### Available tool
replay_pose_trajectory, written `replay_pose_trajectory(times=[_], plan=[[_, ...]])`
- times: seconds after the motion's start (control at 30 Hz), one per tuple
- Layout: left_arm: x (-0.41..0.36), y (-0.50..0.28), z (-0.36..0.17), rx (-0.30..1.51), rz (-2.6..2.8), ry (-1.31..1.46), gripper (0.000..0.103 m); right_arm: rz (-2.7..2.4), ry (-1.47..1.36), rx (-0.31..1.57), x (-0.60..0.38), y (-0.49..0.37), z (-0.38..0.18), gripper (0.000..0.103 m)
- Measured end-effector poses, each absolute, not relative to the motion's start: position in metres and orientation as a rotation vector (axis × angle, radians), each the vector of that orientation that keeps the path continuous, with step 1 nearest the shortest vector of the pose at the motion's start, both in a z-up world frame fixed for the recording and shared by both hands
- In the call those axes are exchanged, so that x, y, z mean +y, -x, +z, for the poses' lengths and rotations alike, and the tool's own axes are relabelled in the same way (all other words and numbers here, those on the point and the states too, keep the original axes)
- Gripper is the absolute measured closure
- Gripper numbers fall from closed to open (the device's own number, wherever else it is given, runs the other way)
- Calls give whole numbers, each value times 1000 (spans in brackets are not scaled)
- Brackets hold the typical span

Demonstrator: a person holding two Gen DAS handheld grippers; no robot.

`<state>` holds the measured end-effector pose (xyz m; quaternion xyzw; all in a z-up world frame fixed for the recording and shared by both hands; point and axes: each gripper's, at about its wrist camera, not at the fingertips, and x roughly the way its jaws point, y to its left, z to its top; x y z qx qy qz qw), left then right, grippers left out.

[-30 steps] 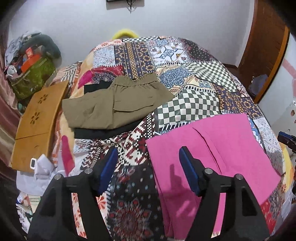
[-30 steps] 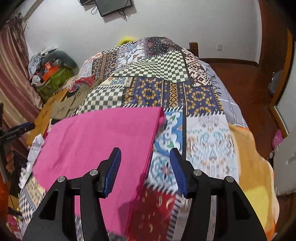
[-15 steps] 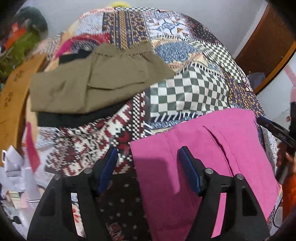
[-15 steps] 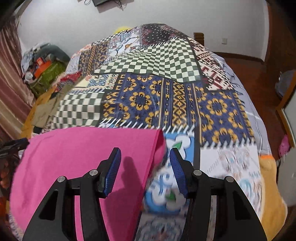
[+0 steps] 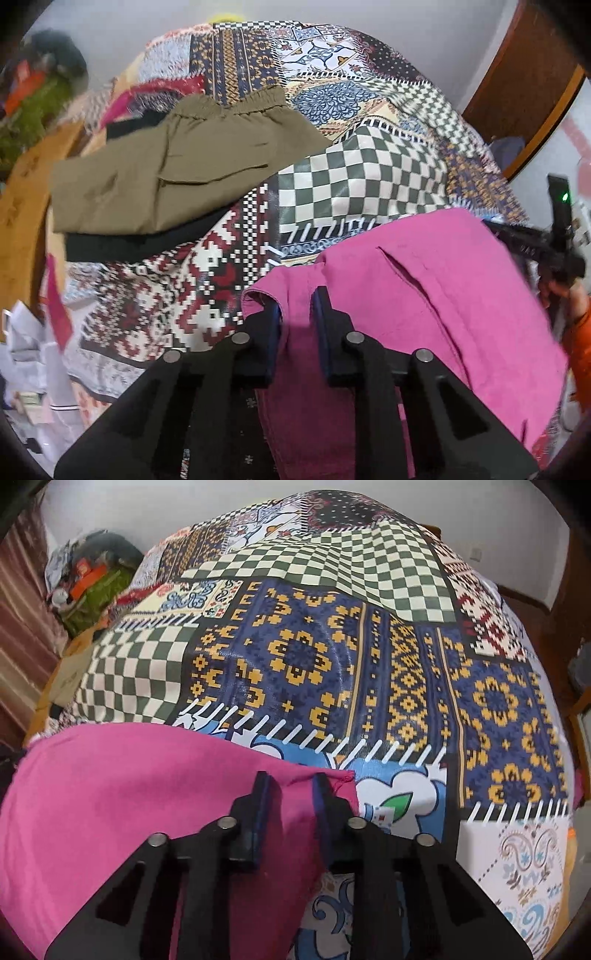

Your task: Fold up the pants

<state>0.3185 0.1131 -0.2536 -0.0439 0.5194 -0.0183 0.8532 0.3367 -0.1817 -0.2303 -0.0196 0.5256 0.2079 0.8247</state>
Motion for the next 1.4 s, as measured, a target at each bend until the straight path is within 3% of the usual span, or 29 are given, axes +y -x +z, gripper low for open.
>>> replay_pose_trajectory(times=[0.1, 0.27, 0.33, 0.47, 0.53, 0.6, 0.77, 0.9, 1.03, 1.27, 1.33, 1.4], plan=[[111, -320, -257, 1096, -15, 59, 84, 423, 83, 1117, -179, -338, -234, 92], [114, -324, -255, 1125, 1, 57, 81, 392, 112, 1136, -178, -340, -236, 92], [117, -323, -252, 1130, 20, 46, 74, 380, 121, 1158, -178, -343, -233, 92], [125, -313, -237, 1095, 111, -35, 74, 353, 106, 1168, -186, -344, -211, 90], [132, -309, -230, 1088, 107, -23, 74, 364, 83, 1145, -188, -341, -196, 83], [136, -307, -218, 1072, 96, 6, 73, 398, 63, 1112, -185, -334, -174, 68], [127, -306, -194, 1016, 48, 22, 67, 518, 84, 1028, -153, -312, -133, 58], [107, -308, -186, 990, -9, 24, 47, 601, 89, 973, -121, -296, -116, 42], [89, -312, -191, 1005, -58, 9, 34, 682, 105, 983, -92, -285, -126, 39], [74, -324, -231, 1110, -74, -34, 33, 705, 182, 1106, -64, -279, -166, 39], [72, -320, -238, 1104, -73, -58, 29, 707, 183, 1134, -64, -276, -176, 34], [71, -314, -237, 1079, -55, -87, 23, 694, 185, 1130, -70, -271, -177, 23]])
